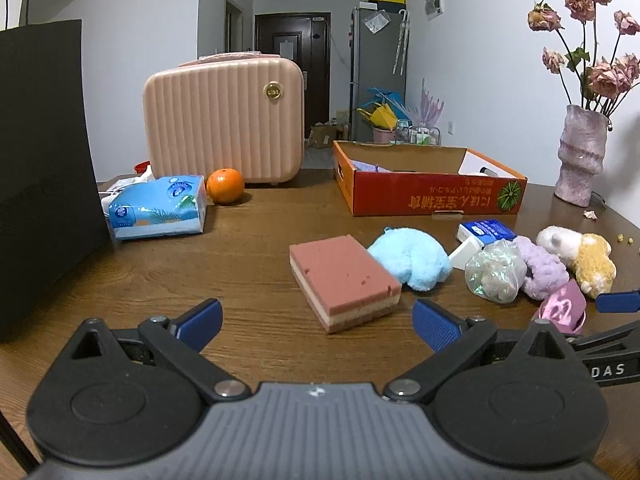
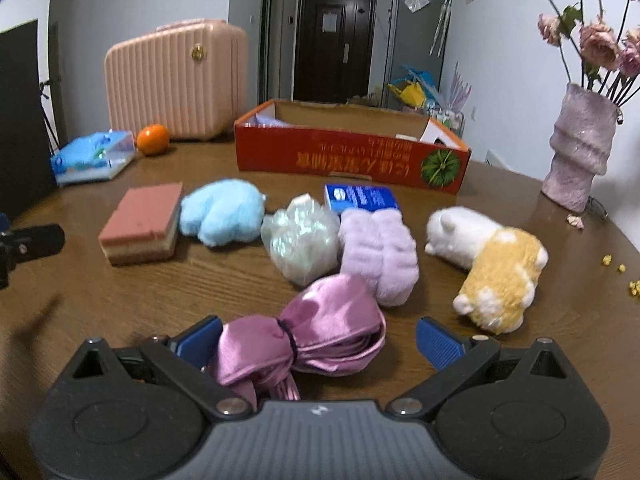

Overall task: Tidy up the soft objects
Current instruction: 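Move both tools back toward the remaining soft items on the table, then grasp the pink satin scrunchie with the right tool and lift it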

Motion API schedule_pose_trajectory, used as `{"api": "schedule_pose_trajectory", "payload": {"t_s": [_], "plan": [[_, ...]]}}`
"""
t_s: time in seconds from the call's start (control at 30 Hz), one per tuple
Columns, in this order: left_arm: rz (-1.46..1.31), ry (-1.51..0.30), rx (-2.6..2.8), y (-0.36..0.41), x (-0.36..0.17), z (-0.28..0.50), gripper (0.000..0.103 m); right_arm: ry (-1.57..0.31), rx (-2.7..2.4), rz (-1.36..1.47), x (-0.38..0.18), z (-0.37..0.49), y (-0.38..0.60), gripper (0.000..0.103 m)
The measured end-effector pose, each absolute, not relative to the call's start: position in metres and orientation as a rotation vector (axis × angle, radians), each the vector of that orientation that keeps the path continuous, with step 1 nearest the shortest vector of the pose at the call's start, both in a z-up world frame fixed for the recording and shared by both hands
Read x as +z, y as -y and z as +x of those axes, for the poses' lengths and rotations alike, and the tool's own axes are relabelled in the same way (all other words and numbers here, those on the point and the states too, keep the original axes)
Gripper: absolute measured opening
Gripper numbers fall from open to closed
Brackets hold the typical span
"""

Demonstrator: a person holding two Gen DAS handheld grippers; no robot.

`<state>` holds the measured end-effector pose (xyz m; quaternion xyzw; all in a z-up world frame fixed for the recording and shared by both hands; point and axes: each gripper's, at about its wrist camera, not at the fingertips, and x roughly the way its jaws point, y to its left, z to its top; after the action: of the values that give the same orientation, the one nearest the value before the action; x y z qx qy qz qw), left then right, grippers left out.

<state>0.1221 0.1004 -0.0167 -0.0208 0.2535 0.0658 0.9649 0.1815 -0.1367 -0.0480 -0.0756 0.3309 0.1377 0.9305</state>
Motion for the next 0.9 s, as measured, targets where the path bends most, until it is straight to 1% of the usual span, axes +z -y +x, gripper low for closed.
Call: {"api": "schedule_pose_trajectory", "payload": {"t_s": [0.23,0.53,0.63,0.67,0.7,0.73,0.77,0.83,0.9], "plan": [[-0.044,-0.545,0.126,-0.099,-0.024,0.126,0.103,-0.672,0.306,-0.131,-0.058,0.186,0.140,0.103],[-0.019,-0.564,0.126,-0.093,-0.029,0.129,0.103,-0.668,0.335,-0.025,-0.067,0.191,0.149,0.103],[-0.020,-0.565,0.129,-0.094,-0.030,0.129,0.103,-0.662,0.342,-0.032,-0.068,0.190,0.148,0.101],[-0.020,-0.564,0.130,-0.094,-0.030,0.129,0.103,-0.662,0.350,-0.034,-0.068,0.189,0.147,0.095],[-0.020,-0.563,0.129,-0.093,-0.030,0.129,0.103,-0.663,0.360,-0.032,-0.068,0.189,0.147,0.086],[-0.020,-0.563,0.128,-0.093,-0.030,0.128,0.103,-0.663,0.379,-0.025,-0.067,0.188,0.147,0.082],[-0.020,-0.562,0.128,-0.093,-0.029,0.128,0.103,-0.664,0.395,-0.020,-0.067,0.187,0.147,0.075],[-0.020,-0.561,0.128,-0.093,-0.029,0.128,0.103,-0.664,0.421,-0.024,-0.065,0.185,0.145,0.071],[-0.020,-0.562,0.128,-0.093,-0.029,0.128,0.103,-0.660,0.429,-0.046,-0.064,0.182,0.143,0.059]]}}
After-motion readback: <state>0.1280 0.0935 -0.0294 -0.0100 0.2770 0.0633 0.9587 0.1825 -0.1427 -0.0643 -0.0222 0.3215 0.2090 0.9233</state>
